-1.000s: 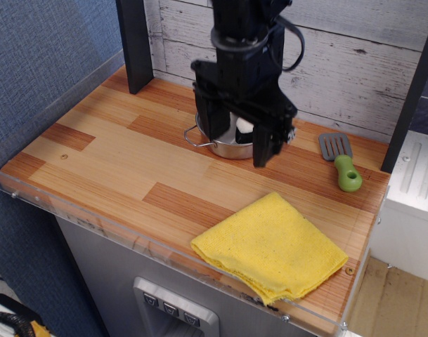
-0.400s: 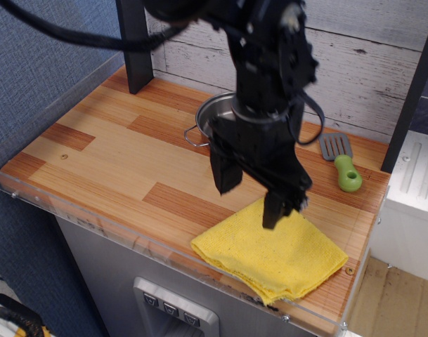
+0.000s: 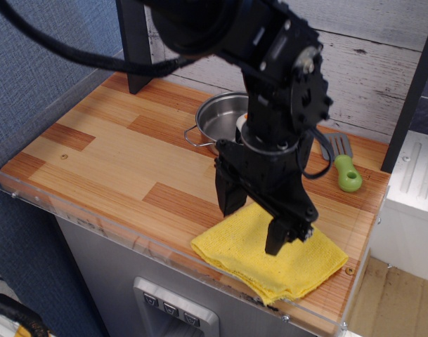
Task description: Move the yellow cloth to the left side of the table.
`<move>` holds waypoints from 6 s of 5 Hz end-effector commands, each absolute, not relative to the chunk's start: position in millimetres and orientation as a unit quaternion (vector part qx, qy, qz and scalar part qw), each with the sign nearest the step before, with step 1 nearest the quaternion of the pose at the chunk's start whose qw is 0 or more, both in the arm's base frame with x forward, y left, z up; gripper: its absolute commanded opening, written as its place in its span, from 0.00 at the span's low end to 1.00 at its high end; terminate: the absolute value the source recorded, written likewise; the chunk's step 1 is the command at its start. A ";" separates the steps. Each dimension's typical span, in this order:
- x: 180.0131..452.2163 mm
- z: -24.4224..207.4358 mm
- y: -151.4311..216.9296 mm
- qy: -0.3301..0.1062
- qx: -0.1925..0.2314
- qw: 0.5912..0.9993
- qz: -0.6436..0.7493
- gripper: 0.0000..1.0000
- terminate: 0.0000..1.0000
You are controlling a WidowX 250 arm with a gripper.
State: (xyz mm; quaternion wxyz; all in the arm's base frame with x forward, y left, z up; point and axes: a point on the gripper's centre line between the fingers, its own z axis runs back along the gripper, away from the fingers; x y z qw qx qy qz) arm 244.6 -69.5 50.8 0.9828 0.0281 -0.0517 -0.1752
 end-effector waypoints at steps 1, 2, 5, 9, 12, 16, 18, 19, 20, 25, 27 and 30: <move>241.6 49.7 -72.1 -0.063 0.013 0.984 -0.169 1.00 0.00; 248.0 40.3 -74.5 -0.054 0.006 0.984 -0.170 1.00 0.00; 271.5 11.8 -104.7 -0.086 0.026 0.977 -0.195 1.00 0.00; 262.4 -18.2 -79.8 -0.057 0.043 0.983 -0.167 1.00 0.00; 259.0 -15.5 -57.8 -0.041 0.078 0.982 -0.166 1.00 0.00; 256.5 -14.9 21.8 -0.013 0.072 0.995 -0.066 1.00 0.00; 251.7 -5.7 71.6 0.008 0.074 0.997 -0.022 1.00 0.00; 247.4 2.3 96.8 0.014 0.073 0.997 -0.003 1.00 0.00; 244.4 6.4 122.9 0.022 0.057 0.998 0.020 1.00 0.00; 280.3 47.0 126.4 -0.028 0.066 0.997 -0.014 1.00 0.00; 283.0 110.7 115.3 -0.080 0.063 0.995 -0.016 1.00 0.00; 281.1 147.3 94.6 -0.090 0.037 0.995 -0.011 1.00 0.00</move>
